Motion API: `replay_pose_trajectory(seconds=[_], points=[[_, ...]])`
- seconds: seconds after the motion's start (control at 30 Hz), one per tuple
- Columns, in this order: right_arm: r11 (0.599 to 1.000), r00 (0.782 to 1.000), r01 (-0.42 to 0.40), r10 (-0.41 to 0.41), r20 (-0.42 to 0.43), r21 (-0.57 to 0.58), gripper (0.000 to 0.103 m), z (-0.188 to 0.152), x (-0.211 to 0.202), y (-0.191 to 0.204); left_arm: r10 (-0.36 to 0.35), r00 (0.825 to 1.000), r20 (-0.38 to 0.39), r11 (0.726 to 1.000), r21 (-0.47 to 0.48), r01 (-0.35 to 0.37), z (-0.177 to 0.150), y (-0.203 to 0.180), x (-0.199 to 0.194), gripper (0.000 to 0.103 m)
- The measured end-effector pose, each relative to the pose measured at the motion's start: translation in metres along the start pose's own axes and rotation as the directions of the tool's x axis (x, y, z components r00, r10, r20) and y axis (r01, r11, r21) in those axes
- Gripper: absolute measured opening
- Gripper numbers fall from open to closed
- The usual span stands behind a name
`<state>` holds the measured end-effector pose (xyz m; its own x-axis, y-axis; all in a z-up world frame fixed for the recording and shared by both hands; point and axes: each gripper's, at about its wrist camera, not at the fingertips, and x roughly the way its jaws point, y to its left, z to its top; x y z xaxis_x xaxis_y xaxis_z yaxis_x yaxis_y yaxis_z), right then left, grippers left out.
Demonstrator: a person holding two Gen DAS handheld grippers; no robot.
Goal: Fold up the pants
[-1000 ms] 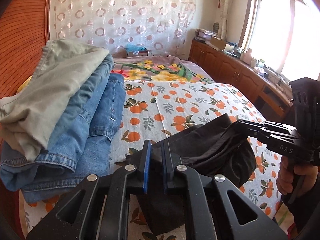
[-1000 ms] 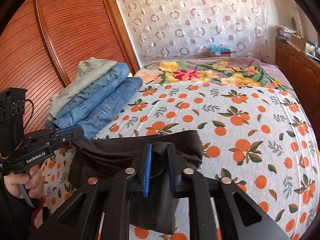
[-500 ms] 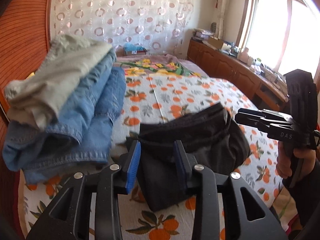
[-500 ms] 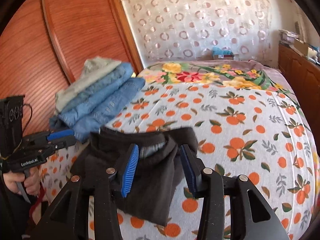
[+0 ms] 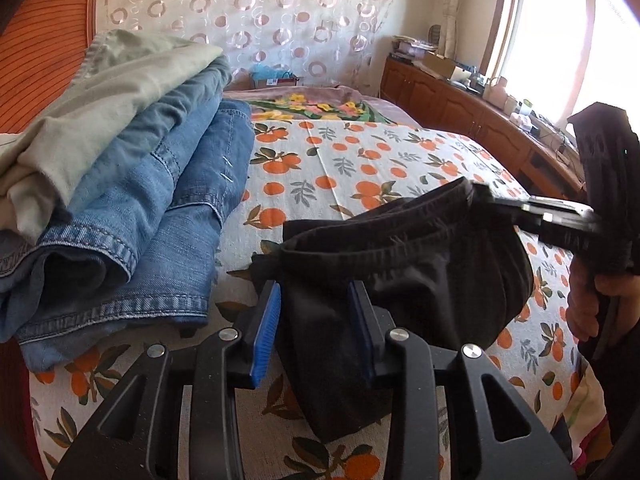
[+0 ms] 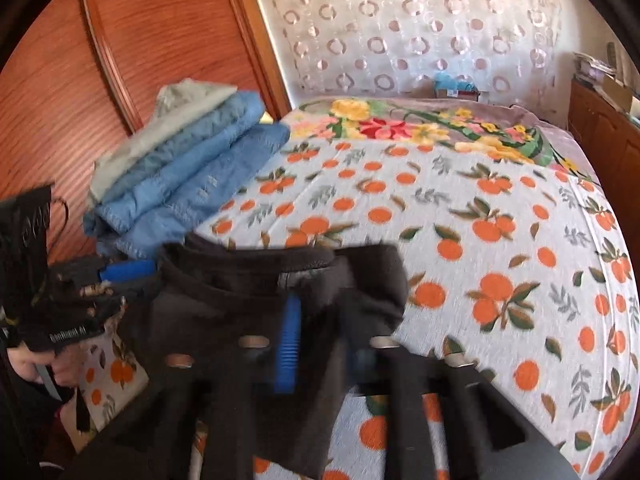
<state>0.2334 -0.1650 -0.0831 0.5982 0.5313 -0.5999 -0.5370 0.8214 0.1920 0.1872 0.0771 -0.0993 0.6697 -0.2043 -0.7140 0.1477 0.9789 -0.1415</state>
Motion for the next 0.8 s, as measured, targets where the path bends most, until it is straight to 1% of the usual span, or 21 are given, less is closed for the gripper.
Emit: replay_pose_trajectory(seconds=[0.1, 0.17, 0.2, 0.23, 0.27, 0.4, 0.5, 0.57, 0.63, 0.7, 0.8], points=[[0.997, 0.999, 0.009, -0.013, 0.049, 0.078, 0.014, 0.007, -0.005, -0.013, 0.001, 1.0, 0.009, 1.0, -0.008, -0.001, -0.002, 0.001, -0.004, 0.036], [0.993, 0.996, 0.047, -0.056, 0.072, 0.112, 0.015, 0.007, -0.007, -0.02, -0.003, 1.0, 0.011, 1.0, -0.005, 0.003, -0.003, 0.0, -0.006, 0.036], [0.992, 0.995, 0.052, -0.061, 0.075, 0.115, 0.016, 0.007, -0.008, -0.021, -0.003, 1.0, 0.01, 1.0, 0.0, 0.003, -0.004, 0.0, -0.007, 0.036], [0.992, 0.996, 0.051, -0.06, 0.072, 0.119, 0.022, 0.007, -0.008, -0.022, -0.001, 1.0, 0.008, 1.0, 0.004, 0.001, -0.005, -0.001, -0.008, 0.036], [0.991, 0.996, 0.055, -0.064, 0.065, 0.122, 0.023, 0.005, -0.009, -0.022, 0.0, 1.0, 0.008, 1.0, 0.008, 0.0, -0.006, -0.001, -0.008, 0.036], [0.995, 0.995, 0.068, -0.073, 0.068, 0.073, 0.026, -0.004, -0.02, -0.014, -0.009, 1.0, -0.001, 1.0, -0.005, 0.009, -0.011, 0.0, -0.011, 0.036], [0.997, 0.996, 0.066, -0.067, 0.058, 0.031, 0.029, -0.018, -0.033, -0.004, -0.019, 1.0, 0.003, 1.0, -0.015, 0.019, -0.021, 0.0, -0.018, 0.036], [0.998, 0.997, 0.056, -0.056, 0.053, 0.003, 0.033, -0.029, -0.042, -0.001, -0.016, 1.0, 0.007, 1.0, -0.015, 0.017, -0.029, -0.001, -0.023, 0.036], [0.999, 0.998, 0.047, -0.046, 0.044, -0.022, 0.04, -0.04, -0.05, 0.002, -0.017, 1.0, 0.007, 1.0, -0.016, 0.018, -0.036, -0.003, -0.027, 0.036], [0.999, 0.999, 0.036, -0.035, 0.032, -0.039, 0.043, -0.051, -0.057, 0.005, -0.023, 1.0, 0.01, 1.0, -0.012, 0.023, -0.041, -0.005, -0.031, 0.036], [0.997, 1.0, 0.028, -0.028, 0.011, -0.077, 0.044, -0.06, -0.061, 0.011, -0.035, 0.999, 0.013, 0.999, -0.005, 0.035, -0.043, -0.007, -0.034, 0.037]])
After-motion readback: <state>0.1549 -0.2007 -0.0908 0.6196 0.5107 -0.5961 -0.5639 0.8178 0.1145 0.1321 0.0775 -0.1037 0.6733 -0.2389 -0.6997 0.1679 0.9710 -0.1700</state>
